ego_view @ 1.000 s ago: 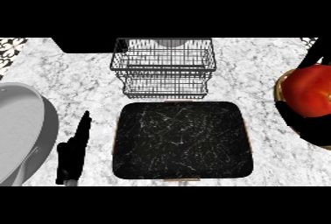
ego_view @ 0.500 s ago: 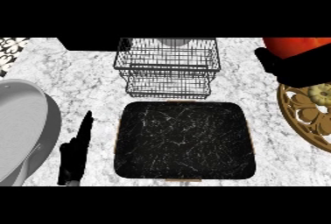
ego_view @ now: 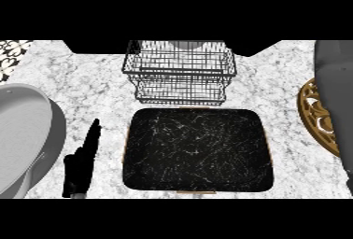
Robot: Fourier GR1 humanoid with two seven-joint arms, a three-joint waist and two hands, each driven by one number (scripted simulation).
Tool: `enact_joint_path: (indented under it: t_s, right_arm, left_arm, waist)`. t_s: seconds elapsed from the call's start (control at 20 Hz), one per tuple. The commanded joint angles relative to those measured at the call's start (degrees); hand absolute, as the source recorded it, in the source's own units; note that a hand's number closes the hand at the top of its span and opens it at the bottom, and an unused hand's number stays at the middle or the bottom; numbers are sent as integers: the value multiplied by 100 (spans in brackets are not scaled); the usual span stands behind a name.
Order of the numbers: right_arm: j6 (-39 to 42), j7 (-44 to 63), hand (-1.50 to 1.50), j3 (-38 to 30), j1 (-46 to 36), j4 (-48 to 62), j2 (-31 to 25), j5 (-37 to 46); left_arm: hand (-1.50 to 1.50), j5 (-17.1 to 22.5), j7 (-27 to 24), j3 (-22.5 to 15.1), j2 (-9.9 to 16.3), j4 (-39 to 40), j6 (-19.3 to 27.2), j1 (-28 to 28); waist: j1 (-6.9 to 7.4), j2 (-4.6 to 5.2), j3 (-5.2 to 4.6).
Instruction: Pick the tomato from the tray and place it in the tiered basket
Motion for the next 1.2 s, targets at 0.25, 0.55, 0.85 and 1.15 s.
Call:
enact_joint_path:
  t_s: [0.25, 0.55, 0.85, 1.15]
  right_arm:
    - [-461, -857, 150, 327, -566, 1878, 672, 691]
    - [-1031, -1158, 150, 333, -543, 2809, 1038, 1123]
    - [-1647, -1581, 150, -152, -649, 3671, 1542, 885]
    - [-2041, -2050, -150, -1005, -416, 3834, 1929, -20]
  left_arm:
    - [0, -53, 188, 66, -146, 331, 6, -122]
    - [0, -188, 433, -82, -150, -330, 106, 255]
    - [0, 64, 86, 264, 13, 235, -300, 16]
    - [0, -105, 59, 199, -132, 308, -125, -97]
  waist:
    - [-16, 30, -32]
    - [17, 21, -27]
    - [32, 46, -30]
    - [14, 59, -27]
